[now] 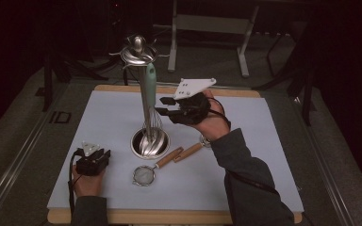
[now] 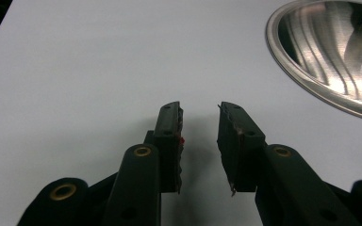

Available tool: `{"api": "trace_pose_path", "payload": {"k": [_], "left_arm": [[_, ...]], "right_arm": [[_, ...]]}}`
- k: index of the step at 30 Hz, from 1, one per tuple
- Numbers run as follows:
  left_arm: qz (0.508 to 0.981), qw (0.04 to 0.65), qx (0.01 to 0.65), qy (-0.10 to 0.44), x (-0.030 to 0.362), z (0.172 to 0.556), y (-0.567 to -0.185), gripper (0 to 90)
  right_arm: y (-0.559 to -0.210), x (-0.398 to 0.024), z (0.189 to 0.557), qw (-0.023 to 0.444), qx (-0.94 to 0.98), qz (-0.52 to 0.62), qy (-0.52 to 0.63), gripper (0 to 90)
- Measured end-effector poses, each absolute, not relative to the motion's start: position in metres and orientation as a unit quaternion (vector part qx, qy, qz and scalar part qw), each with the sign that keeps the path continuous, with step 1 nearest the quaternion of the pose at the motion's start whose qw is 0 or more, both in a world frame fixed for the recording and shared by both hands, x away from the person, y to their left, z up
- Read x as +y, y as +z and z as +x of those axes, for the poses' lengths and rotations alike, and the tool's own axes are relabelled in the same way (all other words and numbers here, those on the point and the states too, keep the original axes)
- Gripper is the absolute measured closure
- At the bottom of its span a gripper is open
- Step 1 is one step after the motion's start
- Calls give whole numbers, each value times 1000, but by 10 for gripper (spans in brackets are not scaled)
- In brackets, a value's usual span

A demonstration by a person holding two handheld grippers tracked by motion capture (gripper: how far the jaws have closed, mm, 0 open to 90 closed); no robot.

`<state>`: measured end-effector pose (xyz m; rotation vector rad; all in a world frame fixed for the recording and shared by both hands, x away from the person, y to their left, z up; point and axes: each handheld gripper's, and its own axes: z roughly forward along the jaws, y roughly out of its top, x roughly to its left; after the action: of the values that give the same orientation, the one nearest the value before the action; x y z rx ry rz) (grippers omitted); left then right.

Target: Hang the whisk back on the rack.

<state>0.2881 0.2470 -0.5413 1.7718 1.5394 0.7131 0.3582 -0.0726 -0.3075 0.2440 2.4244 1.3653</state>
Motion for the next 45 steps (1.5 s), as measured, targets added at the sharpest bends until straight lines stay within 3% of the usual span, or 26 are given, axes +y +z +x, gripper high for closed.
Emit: {"api": "trace_pose_path", "payload": {"k": [45], "left_arm": [[679, 338, 590, 277, 247, 288, -541, 697]], "right_arm": [[-368, -131, 345, 174, 873, 126, 437, 606]]}}
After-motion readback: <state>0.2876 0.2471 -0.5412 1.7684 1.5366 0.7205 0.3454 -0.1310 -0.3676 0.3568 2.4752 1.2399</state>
